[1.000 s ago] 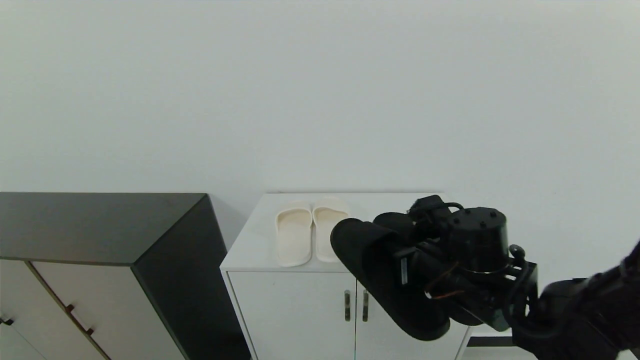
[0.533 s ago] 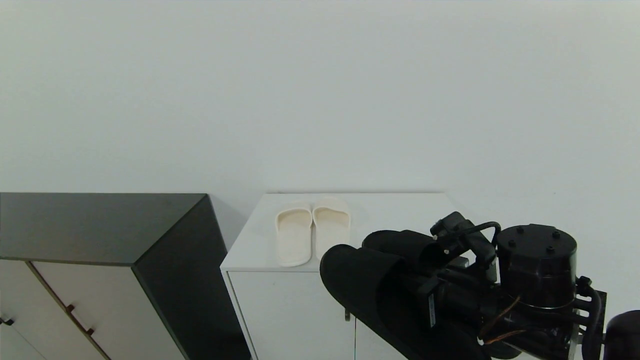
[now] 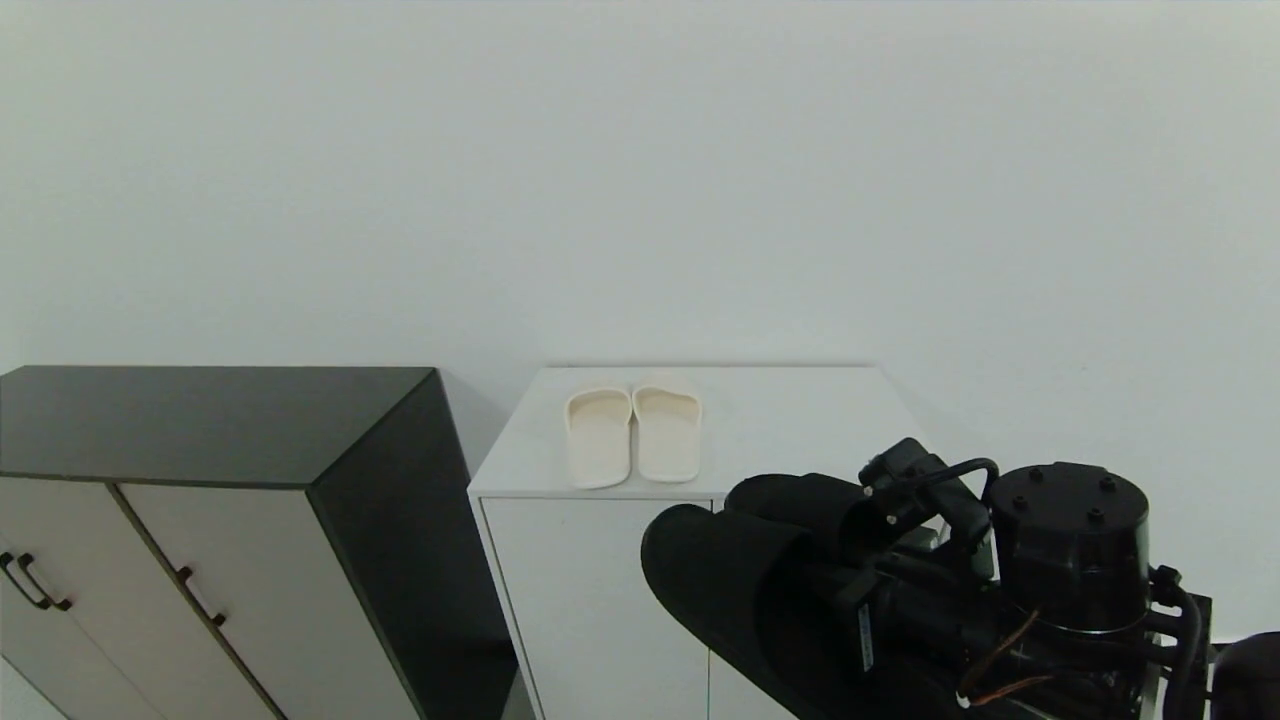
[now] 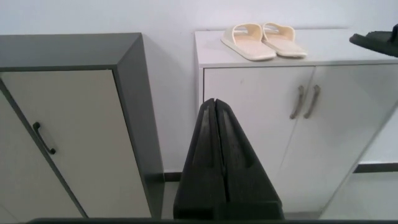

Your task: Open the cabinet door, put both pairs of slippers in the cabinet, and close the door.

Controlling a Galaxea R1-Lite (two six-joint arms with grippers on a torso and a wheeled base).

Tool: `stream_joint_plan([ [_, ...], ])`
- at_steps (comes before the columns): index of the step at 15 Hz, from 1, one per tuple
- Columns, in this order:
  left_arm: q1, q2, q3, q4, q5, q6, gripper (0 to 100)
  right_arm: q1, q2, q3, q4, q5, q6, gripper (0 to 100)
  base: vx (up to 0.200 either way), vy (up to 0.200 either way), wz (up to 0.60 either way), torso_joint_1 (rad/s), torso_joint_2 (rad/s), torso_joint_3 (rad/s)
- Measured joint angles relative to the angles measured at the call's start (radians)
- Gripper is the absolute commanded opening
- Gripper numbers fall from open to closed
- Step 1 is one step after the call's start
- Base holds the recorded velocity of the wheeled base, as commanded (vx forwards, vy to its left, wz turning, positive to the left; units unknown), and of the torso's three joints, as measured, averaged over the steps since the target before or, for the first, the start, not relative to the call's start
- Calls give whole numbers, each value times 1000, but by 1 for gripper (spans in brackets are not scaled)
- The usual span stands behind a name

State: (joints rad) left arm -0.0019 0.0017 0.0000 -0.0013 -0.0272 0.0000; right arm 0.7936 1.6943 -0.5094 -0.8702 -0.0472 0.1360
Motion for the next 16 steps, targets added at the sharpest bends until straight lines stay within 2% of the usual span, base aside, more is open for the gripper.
stream_joint_plan([
  [1,0,0,0,0,0,0,0,0,1,4,1,1,0,0,-200,0,0,7,7,7],
  [4,0,0,0,0,0,1,0,2,3,35,-24,39,-7,0,0,0,0,0,0,0],
  [16,0,0,0,0,0,0,0,-4,19,59,-59,47,-16,0,0,0,0,0,0,0],
])
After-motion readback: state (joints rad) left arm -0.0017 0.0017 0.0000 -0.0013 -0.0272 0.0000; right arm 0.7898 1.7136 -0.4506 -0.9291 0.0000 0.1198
